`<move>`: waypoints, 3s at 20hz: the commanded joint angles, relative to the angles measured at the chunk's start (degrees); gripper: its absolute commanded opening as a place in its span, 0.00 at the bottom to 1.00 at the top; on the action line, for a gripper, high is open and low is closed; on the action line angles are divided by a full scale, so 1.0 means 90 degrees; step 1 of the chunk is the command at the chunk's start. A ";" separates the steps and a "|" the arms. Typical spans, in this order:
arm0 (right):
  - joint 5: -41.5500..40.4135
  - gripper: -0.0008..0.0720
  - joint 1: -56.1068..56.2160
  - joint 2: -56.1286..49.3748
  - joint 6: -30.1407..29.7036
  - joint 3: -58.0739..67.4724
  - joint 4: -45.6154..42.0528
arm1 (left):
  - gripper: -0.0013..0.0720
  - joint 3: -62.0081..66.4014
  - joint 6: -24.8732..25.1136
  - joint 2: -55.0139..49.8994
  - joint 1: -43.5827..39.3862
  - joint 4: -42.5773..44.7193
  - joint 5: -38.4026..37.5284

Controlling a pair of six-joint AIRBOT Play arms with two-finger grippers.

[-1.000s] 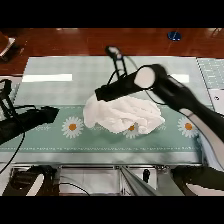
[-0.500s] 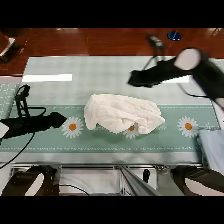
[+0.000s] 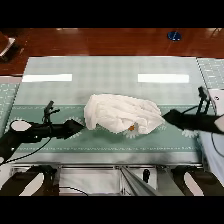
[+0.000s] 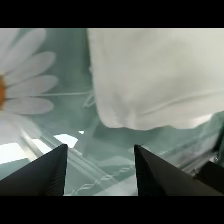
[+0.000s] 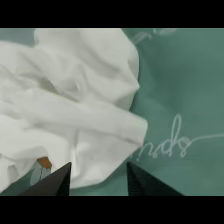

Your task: Fold the shirts.

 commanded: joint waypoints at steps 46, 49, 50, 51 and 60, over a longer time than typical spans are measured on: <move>0.0498 0.04 0.0491 -0.2545 -0.1025 0.7451 -0.0007 | 0.03 0.5010 0.1681 0.0046 0.2378 -0.3317 -0.0129; 0.0814 0.04 0.0495 -0.1817 -0.1105 0.8497 -0.0350 | 0.03 0.6635 0.1003 0.0551 0.2839 -0.1921 -0.0386; 0.0908 0.04 0.0495 -0.1535 -0.1107 0.8624 -0.0505 | 0.03 0.7087 0.0763 0.0777 0.2912 -0.1333 -0.0381; 0.1044 0.04 0.0495 -0.1209 -0.1127 0.8697 -0.0673 | 0.03 0.7444 0.0585 0.0988 0.2939 -0.0831 -0.0359; 0.3087 0.04 0.0495 0.0755 -0.0704 0.8483 -0.1846 | 0.03 0.8524 -0.0372 0.2866 0.2300 0.2861 0.0129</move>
